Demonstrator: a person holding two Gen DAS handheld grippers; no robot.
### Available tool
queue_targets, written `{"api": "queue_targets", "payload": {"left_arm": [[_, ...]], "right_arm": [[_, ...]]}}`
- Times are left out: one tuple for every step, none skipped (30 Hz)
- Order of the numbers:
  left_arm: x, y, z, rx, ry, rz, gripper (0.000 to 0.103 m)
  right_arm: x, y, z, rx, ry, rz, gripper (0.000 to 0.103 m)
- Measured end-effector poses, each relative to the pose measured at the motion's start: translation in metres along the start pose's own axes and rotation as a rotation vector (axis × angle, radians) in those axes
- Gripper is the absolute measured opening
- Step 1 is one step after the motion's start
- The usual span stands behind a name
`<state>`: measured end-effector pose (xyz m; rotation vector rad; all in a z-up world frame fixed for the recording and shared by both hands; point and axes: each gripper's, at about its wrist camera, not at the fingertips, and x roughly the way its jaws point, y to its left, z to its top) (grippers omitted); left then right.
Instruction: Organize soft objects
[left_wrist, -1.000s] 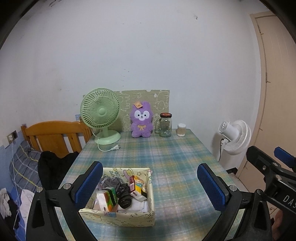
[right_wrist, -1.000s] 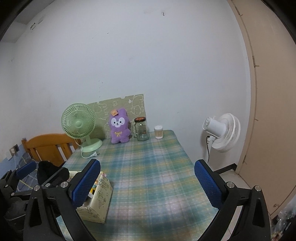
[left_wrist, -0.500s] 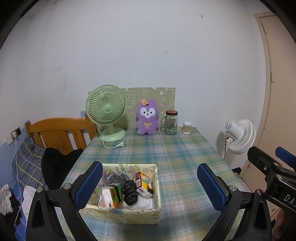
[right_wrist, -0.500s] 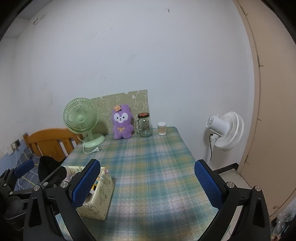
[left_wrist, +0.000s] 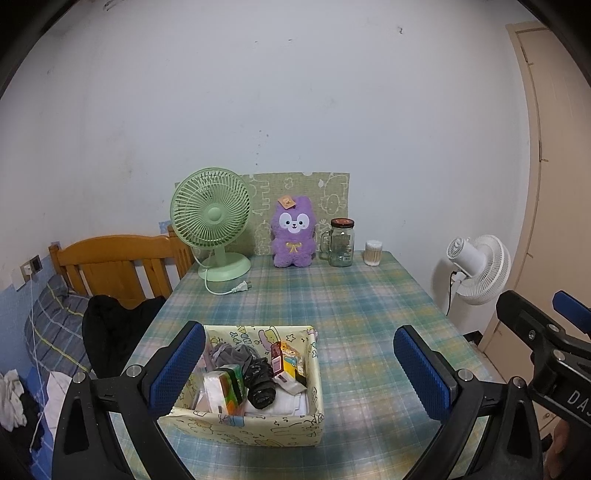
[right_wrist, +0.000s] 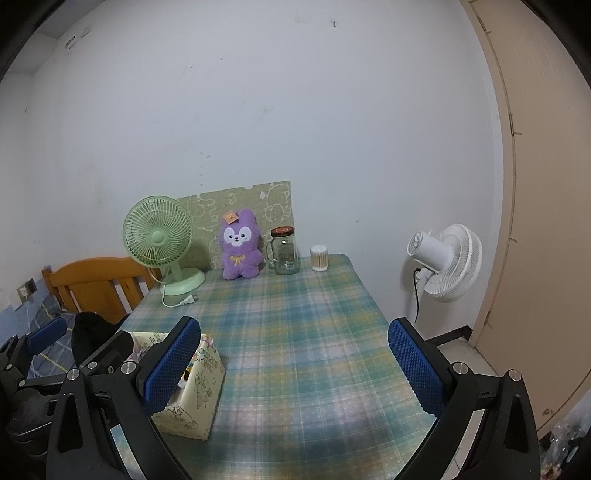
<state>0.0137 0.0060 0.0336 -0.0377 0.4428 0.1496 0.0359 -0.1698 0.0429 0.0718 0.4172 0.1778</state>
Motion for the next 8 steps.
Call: {"api": "queue_targets", "payload": {"left_arm": [[0.0, 0.0002, -0.0001, 0.001, 0.0, 0.001, 0.103], [0.0007, 0.0002, -0.0001, 0.001, 0.001, 0.001, 0.103], [0.0009, 0.0004, -0.0002, 0.001, 0.002, 0.001, 0.103], [0.0008, 0.0006, -0.0002, -0.001, 0.001, -0.001, 0.103], [0.0007, 0.0007, -0.0002, -0.003, -0.001, -0.002, 0.103], [0.0007, 0.0006, 0.0, -0.004, -0.004, -0.003, 0.103], [0.0011, 0.0002, 0.0003, -0.003, -0.006, -0.005, 0.103], [0.0016, -0.0001, 0.0005, -0.001, -0.005, -0.006, 0.103]], "right_arm": [[-0.0002, 0.0, -0.0002, 0.0, 0.0, 0.0, 0.103], [0.0003, -0.0001, -0.0005, 0.001, 0.001, 0.001, 0.103], [0.0011, -0.0008, -0.0007, 0.004, 0.003, 0.004, 0.103], [0.0016, -0.0016, -0.0009, 0.009, 0.005, 0.008, 0.103], [0.0015, -0.0024, -0.0013, 0.016, 0.006, 0.013, 0.103], [0.0013, -0.0034, -0.0014, 0.023, 0.007, 0.017, 0.103], [0.0015, -0.004, -0.0014, 0.028, 0.008, 0.018, 0.103], [0.0015, -0.0043, -0.0015, 0.029, 0.007, 0.017, 0.103]]}}
